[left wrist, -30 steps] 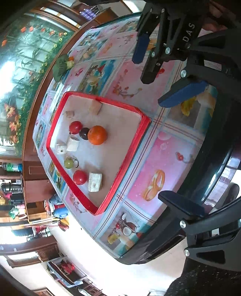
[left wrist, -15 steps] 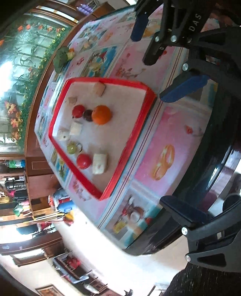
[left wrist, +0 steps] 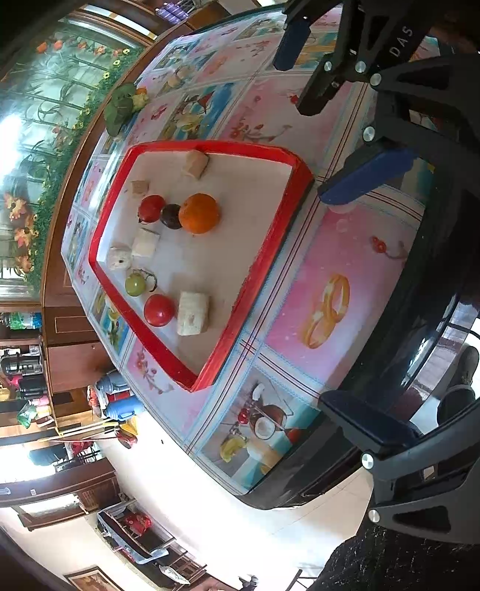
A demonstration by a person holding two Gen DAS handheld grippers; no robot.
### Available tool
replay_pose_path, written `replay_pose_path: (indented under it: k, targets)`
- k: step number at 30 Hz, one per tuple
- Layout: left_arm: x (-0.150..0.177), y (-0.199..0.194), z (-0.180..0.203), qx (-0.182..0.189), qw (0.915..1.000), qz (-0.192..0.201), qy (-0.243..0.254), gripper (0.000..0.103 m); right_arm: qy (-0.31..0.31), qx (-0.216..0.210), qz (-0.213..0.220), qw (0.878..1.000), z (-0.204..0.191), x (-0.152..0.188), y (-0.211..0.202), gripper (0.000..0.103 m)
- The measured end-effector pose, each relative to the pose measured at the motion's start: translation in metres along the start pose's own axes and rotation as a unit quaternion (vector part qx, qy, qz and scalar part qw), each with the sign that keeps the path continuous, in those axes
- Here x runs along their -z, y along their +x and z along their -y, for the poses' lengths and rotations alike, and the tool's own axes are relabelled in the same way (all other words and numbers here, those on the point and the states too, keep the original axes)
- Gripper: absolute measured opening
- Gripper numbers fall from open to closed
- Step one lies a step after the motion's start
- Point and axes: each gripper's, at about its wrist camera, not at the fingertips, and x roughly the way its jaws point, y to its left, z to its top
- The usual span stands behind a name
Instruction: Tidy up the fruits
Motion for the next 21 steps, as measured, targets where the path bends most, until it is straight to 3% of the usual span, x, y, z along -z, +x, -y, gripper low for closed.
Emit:
replay_pose_path:
  k: [21]
  targets:
    - [-0.0022, 0.0001, 0.0062, 0.030, 0.9993, -0.005, 0.023, 0.102, -0.010, 0.004, -0.011, 1.000, -0.0006, 0.0034, 0.0044, 0.068]
